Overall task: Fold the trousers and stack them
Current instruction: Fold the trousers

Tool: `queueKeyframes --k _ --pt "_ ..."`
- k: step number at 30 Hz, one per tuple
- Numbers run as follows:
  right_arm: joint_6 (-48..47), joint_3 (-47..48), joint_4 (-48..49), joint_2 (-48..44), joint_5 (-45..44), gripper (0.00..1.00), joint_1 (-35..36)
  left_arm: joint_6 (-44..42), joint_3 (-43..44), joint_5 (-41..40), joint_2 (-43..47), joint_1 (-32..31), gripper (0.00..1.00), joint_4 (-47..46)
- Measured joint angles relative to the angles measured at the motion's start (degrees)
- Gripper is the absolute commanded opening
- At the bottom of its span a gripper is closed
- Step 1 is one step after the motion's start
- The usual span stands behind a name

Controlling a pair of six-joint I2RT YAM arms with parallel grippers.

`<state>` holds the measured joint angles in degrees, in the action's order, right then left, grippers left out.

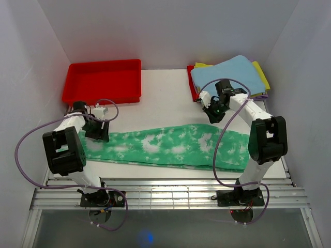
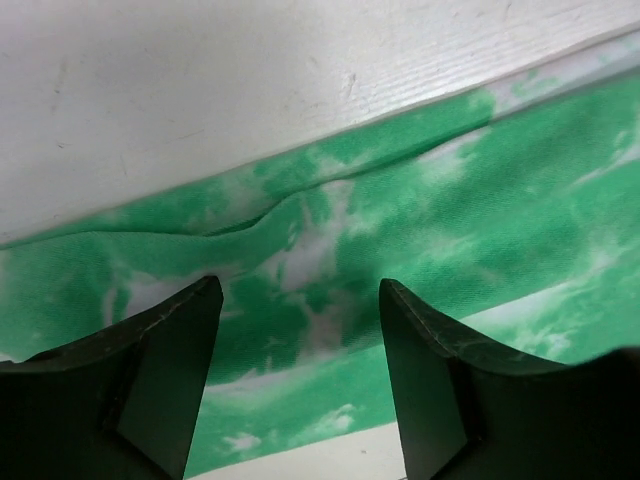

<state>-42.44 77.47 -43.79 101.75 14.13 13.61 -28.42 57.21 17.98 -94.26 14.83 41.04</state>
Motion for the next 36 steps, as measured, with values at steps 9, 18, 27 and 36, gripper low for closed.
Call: queueKeyframes --k 9,18,27,36 --pt "1.05 -1.99 -0.76 -7.52 3.65 0.82 3.72 -0.87 8.96 16.68 11.26 -2.43 0.86 1.49" --pt "2.58 5.09 -1.31 8.33 4.13 0.55 3.39 2.86 9.49 23.02 14.34 -5.4 0.98 -1.29" --pt "-0.33 3.89 -4.0 6.86 7.69 0.08 3.34 18.23 9.38 23.15 17.27 -5.27 0.98 -12.57" --pt "-3.8 -12.61 1.9 -14.69 6.14 0.08 7.98 20.46 9.79 24.94 17.46 -10.62 0.79 -17.0"
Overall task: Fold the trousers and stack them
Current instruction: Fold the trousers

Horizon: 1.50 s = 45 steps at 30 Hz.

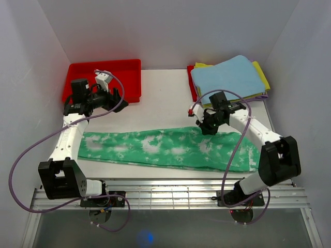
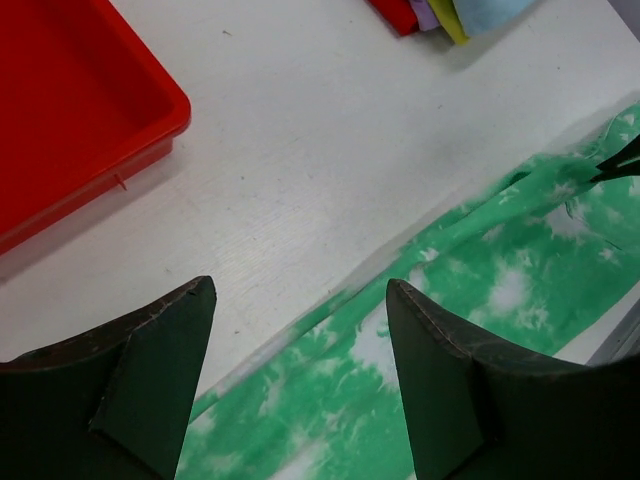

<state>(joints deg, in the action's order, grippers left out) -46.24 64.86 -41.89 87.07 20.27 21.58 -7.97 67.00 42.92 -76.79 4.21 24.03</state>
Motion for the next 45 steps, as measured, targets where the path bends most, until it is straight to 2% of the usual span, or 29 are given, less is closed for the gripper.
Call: queueKeyframes --k 5,11,16,18,28,31,32,34,37,40,41,42,44,45 --pt "-1.18 -15.1 7.98 -9.4 -6.56 0.08 8.41 2.34 -4.79 -1.68 0.79 -4.35 0.76 -0.59" --pt "-1.81 -27.54 16.39 -16.48 -14.69 0.08 17.25 6.19 -10.54 -3.98 1.36 -15.21 0.75 -0.31" --pt "-2.27 -30.99 20.2 -18.01 -18.78 0.08 20.39 11.26 -11.21 -5.57 -0.17 -26.18 0.74 -2.8" --pt "-2.14 -31.3 20.92 -17.97 -19.08 0.12 20.57 14.08 -11.02 -5.62 -2.29 -29.53 0.76 -5.27" --pt "-0.87 -33.94 24.81 -18.84 -21.03 0.14 21.29 34.67 -9.75 -4.31 -23.37 -40.37 0.79 -25.18" --pt "-0.22 -34.93 25.79 -19.98 -21.73 0.3 21.31 38.88 -7.61 -4.22 -29.0 -42.38 0.77 -28.65" --pt "0.11 -35.19 25.94 -20.37 -22.1 0.43 21.31 40.11 -7.15 -4.13 -30.4 -42.86 0.76 -29.77" --pt "1.05 -35.45 26.18 -21.33 -23.26 0.57 21.29 42.91 -6.47 -3.89 -33.05 -43.76 0.75 -31.98" --pt "2.34 -35.28 26.14 -23.58 -22.4 0.64 18.08 45.9 -6.08 -3.65 -35.91 -44.57 0.74 -34.36" --pt "2.49 -32.94 23.65 -26.29 -18.82 0.57 9.75 48.04 -6.08 -3.08 -36.63 -44.74 0.74 -36.02" --pt "2.45 -31.34 22.32 -26.56 -17.49 0.5 6.45 48.65 -6.08 -2.95 -36.63 -44.74 0.74 -36.74" --pt "1.99 -29.75 20.98 -26.56 -16.31 0.38 3.1 49.31 -6.1 -2.84 -36.63 -44.72 0.75 -37.48" --pt "0.55 -27.76 19.37 -26.84 -14.08 0.26 -3.06 50.73 -6.21 -2.6 -36.63 -44.74 0.76 -39.08" --pt "-0.37 -27.71 18.75 -27.45 -13.2 0.25 -5.6 51.54 -6.34 -2.51 -36.63 -44.85 0.78 -40.0"
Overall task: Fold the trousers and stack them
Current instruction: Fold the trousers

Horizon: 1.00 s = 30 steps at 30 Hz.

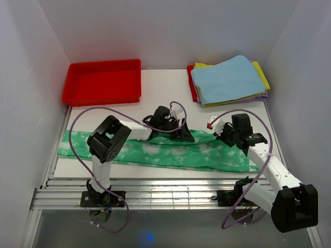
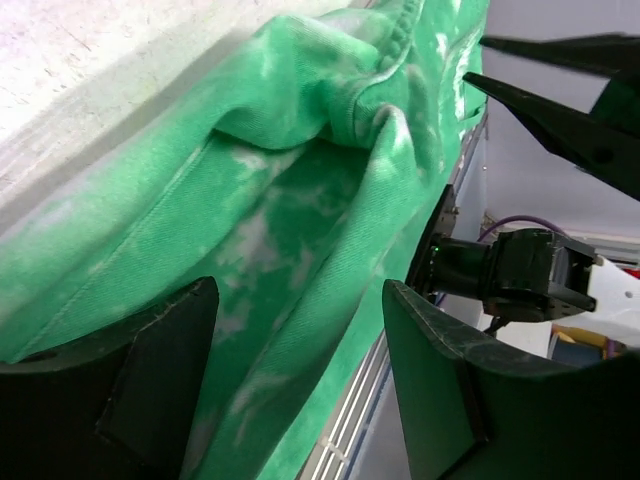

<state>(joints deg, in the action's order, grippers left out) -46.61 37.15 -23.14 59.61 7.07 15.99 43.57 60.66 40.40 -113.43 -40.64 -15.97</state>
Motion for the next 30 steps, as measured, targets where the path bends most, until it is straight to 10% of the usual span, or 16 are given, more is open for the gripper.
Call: queueKeyframes --k 30 --pt "-27.36 -23.12 -5.22 -22.05 6.8 0.08 -2.84 23.54 13.33 -3.34 -16.94 -2.82 0.9 -23.52"
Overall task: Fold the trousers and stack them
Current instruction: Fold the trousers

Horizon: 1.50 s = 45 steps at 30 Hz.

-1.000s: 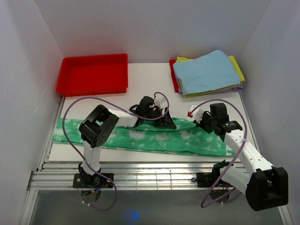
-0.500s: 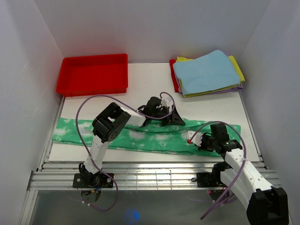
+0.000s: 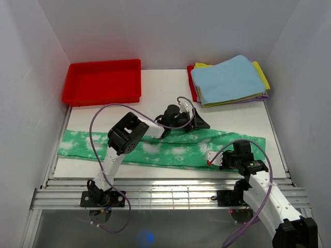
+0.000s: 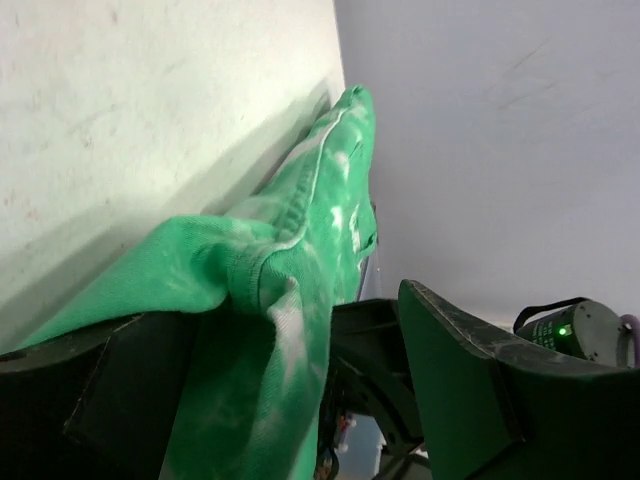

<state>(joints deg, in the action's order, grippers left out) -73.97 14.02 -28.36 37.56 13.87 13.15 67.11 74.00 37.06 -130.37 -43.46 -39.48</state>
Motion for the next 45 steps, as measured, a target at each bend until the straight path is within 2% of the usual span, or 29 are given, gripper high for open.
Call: queueKeyframes --k 4,7,13,18,21,22,27,28,31,35,40,45 --pt "-0.22 0.0 -0.07 0.02 0.0 0.08 0.0 -0.35 0.35 -1.77 -0.07 1.33 0.86 -5.27" --pt "-0.42 -0.02 -0.07 0.13 -0.09 0.08 0.0 -1.01 3.67 -1.62 -1.22 2.86 0.86 -7.28" --pt "-1.36 0.02 0.42 0.92 -0.39 0.08 0.0 -3.48 9.11 -2.32 -3.63 4.76 0.86 -8.66" --pt "-1.2 0.46 -0.17 1.03 -0.46 0.1 0.0 -10.25 11.3 -3.48 -3.28 8.0 0.85 -7.3" --pt "0.7 2.73 -2.4 2.67 -0.92 0.27 0.0 -18.73 12.09 -2.78 -1.68 10.99 0.86 0.7" --pt "1.7 4.55 -4.39 4.07 -1.16 0.36 0.0 -22.82 12.31 -2.08 -0.37 12.37 0.89 5.84" --pt "8.17 20.2 -16.37 14.69 2.16 0.6 0.0 -43.45 12.28 0.24 11.3 18.27 0.91 33.57" --pt "9.51 24.35 -18.71 17.42 3.63 0.6 0.0 -48.65 11.56 0.44 15.89 19.56 0.9 40.22" --pt "13.49 35.3 -23.26 25.31 9.44 0.57 0.09 -56.15 6.34 2.03 28.24 24.65 0.88 50.71" --pt "20.11 40.54 -24.98 35.08 15.23 0.57 2.8 -64.32 1.86 6.27 39.78 34.21 0.82 63.93" --pt "30.38 40.35 -24.46 46.18 15.82 0.63 11.58 -72.74 -4.83 7.19 40.13 47.52 0.82 76.61" --pt "35.23 38.88 -22.03 54.31 11.69 0.67 12.09 -78.55 -10.97 3.32 35.65 60.98 0.82 82.95"
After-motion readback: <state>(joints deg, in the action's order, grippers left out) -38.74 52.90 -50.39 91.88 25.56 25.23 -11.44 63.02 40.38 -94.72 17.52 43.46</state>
